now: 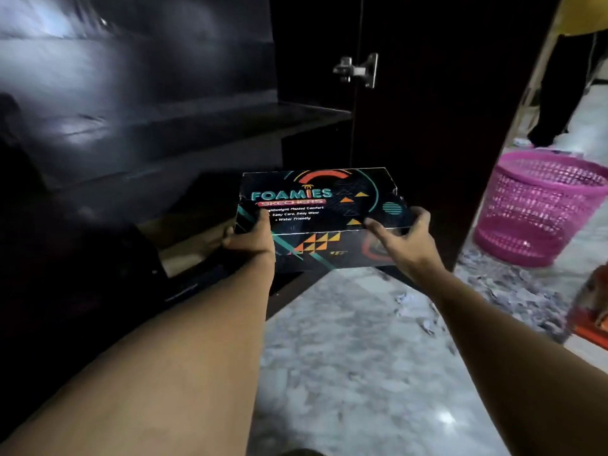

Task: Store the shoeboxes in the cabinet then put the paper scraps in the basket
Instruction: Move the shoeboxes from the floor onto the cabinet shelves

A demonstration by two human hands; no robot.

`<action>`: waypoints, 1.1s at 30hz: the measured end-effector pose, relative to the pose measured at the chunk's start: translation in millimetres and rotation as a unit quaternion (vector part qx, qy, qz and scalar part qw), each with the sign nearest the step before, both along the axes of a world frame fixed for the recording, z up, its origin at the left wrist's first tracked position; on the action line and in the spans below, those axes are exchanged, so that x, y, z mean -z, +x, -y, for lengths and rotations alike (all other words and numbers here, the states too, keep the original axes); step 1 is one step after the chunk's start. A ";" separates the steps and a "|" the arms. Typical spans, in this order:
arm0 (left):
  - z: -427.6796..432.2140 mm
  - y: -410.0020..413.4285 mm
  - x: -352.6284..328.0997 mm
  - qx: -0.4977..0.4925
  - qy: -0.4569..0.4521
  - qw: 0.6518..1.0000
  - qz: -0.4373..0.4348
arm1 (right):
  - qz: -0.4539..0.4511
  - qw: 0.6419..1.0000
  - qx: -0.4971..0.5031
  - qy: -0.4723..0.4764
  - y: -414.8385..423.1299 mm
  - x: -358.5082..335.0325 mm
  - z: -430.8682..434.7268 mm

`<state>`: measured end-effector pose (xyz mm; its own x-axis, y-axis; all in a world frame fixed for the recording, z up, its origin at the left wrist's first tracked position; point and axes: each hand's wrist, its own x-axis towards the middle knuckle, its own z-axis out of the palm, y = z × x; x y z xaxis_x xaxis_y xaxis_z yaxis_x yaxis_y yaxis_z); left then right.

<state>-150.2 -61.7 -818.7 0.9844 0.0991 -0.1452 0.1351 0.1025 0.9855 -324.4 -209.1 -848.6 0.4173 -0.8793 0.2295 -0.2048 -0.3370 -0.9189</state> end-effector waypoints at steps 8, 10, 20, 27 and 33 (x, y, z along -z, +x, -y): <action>-23.3 43.5 10.6 -0.095 0.060 0.994 -0.010 | 0.066 0.993 -0.092 -0.022 89.4 -12.5 20.7; -32.7 58.1 14.5 -0.115 0.063 0.991 -0.006 | 0.085 0.990 -0.115 -0.014 116.0 -8.3 22.1; -67.3 111.7 34.5 -0.154 0.139 0.974 0.092 | 0.108 0.972 -0.205 0.046 218.4 29.4 11.7; -63.2 134.2 48.8 -0.148 0.200 0.962 0.115 | 0.075 0.974 -0.210 0.029 249.9 40.9 10.3; -53.3 142.7 70.1 -0.192 0.410 0.839 0.303 | 0.105 0.975 -0.191 0.037 273.5 39.6 -8.9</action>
